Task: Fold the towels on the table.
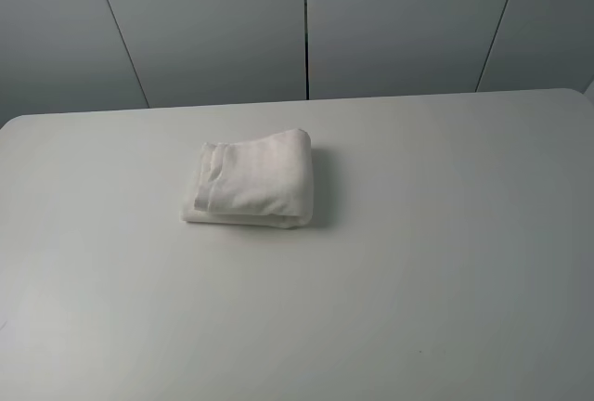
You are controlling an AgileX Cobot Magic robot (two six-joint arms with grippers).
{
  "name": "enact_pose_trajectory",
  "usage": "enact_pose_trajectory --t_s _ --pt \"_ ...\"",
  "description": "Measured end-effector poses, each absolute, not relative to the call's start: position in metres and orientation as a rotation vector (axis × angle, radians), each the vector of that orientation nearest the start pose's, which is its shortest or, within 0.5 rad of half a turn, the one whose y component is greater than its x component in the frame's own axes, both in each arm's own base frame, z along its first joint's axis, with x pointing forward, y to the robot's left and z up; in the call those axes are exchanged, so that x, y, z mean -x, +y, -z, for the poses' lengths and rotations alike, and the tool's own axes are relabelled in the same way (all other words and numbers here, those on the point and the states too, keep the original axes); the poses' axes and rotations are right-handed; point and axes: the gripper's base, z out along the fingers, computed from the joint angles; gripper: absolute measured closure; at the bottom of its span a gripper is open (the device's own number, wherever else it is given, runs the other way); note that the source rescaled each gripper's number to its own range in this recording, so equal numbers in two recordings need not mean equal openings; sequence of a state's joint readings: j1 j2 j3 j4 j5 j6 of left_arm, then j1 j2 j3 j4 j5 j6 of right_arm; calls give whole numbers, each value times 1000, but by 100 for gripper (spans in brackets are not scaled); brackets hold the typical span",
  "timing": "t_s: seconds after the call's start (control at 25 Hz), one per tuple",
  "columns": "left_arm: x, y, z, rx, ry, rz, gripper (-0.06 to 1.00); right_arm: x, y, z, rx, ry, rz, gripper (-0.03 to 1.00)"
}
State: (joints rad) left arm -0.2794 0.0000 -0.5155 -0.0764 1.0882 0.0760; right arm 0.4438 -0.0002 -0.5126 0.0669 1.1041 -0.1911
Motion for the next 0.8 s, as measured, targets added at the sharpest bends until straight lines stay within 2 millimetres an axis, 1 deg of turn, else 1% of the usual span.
enact_pose_trajectory --t_s 0.16,0.32,0.52,0.64,0.8 --pt "9 -1 -279 -315 2038 214 -4 10 3 -277 514 2012 -160 -3" --pt "8 0 -279 -282 2043 203 -4 9 4 -277 410 2034 -106 -3" --pt "8 1 -279 -189 2051 156 -4 9 4 -277 233 2062 -119 -3" --pt "8 0 -279 -94 2056 101 -4 9 4 -278 178 2066 -116 -3" --pt "8 0 -279 -17 2057 48 -4 9 4 -278 149 2066 -97 -3"
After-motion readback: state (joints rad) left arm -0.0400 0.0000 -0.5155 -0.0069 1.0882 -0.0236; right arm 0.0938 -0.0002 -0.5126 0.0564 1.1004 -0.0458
